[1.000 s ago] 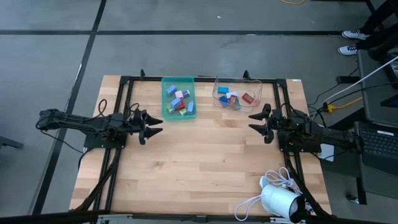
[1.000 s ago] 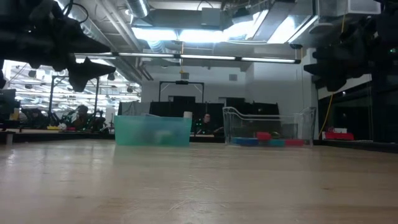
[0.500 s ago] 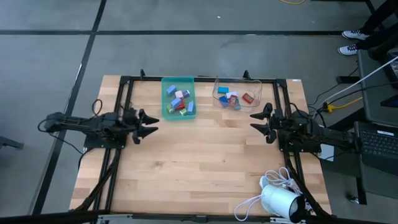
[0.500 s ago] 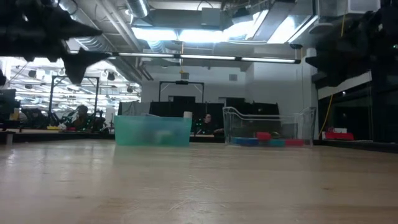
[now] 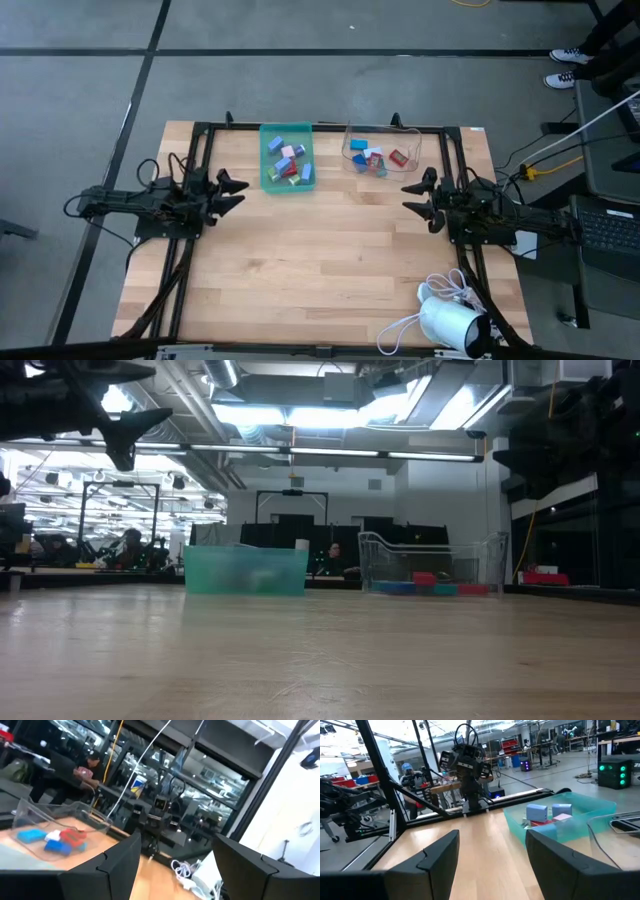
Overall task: Pick & Place Office items
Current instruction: Return to Home Position
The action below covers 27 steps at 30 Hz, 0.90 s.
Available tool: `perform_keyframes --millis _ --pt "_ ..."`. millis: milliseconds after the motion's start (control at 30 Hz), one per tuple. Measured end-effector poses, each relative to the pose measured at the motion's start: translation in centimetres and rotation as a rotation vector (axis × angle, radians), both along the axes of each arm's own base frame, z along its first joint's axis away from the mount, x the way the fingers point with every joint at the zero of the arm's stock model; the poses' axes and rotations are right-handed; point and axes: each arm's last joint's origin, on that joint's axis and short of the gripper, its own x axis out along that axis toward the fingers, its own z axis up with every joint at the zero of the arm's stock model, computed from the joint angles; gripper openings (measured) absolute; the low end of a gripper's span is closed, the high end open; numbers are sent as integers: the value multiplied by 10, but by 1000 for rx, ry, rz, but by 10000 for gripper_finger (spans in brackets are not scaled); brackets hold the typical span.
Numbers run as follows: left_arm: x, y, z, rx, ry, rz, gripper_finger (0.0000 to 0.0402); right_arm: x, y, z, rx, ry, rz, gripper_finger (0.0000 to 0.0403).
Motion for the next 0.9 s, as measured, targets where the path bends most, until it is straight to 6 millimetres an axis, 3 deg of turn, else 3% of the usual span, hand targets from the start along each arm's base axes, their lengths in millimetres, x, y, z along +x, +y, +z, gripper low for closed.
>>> perform_keyframes --millis 900 --pt "0 2 0 -2 -3 30 242 -1 -4 0 0 0 -43 233"
